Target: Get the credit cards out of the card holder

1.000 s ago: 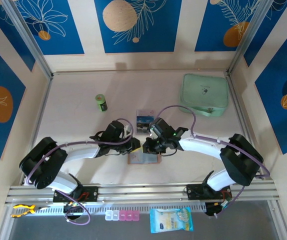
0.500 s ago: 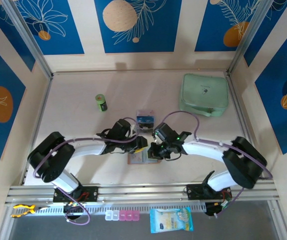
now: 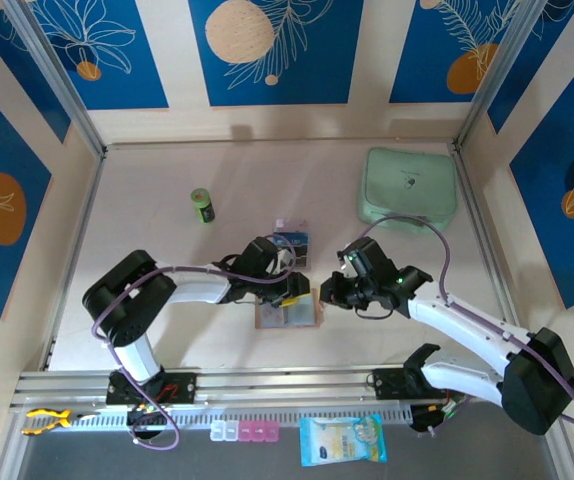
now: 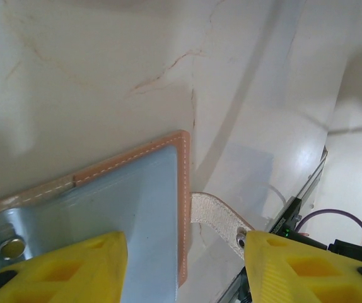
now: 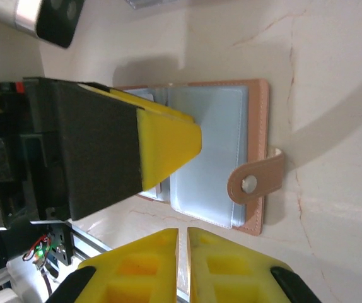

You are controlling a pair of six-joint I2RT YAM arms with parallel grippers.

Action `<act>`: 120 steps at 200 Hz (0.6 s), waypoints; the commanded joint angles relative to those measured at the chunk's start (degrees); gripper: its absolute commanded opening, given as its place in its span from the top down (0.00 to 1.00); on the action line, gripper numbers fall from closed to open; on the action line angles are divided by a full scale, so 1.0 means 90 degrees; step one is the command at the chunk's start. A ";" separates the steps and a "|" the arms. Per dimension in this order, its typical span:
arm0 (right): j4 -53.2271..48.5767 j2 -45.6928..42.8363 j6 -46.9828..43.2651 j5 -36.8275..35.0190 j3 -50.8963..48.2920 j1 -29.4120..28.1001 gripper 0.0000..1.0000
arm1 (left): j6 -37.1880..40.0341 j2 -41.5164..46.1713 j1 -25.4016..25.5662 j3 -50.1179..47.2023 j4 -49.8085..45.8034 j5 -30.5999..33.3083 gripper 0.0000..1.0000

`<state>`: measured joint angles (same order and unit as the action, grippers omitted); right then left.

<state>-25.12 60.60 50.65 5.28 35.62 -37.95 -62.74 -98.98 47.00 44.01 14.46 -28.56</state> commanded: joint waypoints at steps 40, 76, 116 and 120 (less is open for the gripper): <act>0.0788 0.0574 0.0223 0.0844 -0.0105 -0.0246 0.89 | 0.0113 0.0319 -0.0096 0.0071 -0.0032 -0.0020 0.48; 0.1064 0.1306 0.0139 0.1081 0.0195 -0.0401 0.89 | 0.0416 0.0921 -0.0425 -0.0072 -0.0580 0.0057 0.48; 0.1348 0.2253 0.0002 0.1318 0.0643 -0.0570 0.89 | 0.0681 0.1491 -0.0736 -0.0377 -0.1090 0.0078 0.49; 0.1387 0.2340 -0.0002 0.1343 0.0674 -0.0586 0.90 | 0.0699 0.1544 -0.0758 -0.0406 -0.1116 0.0083 0.49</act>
<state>-15.46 78.02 51.51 14.04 38.76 -42.30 -59.37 -87.72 41.32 42.74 9.13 -28.21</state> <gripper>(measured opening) 0.106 0.510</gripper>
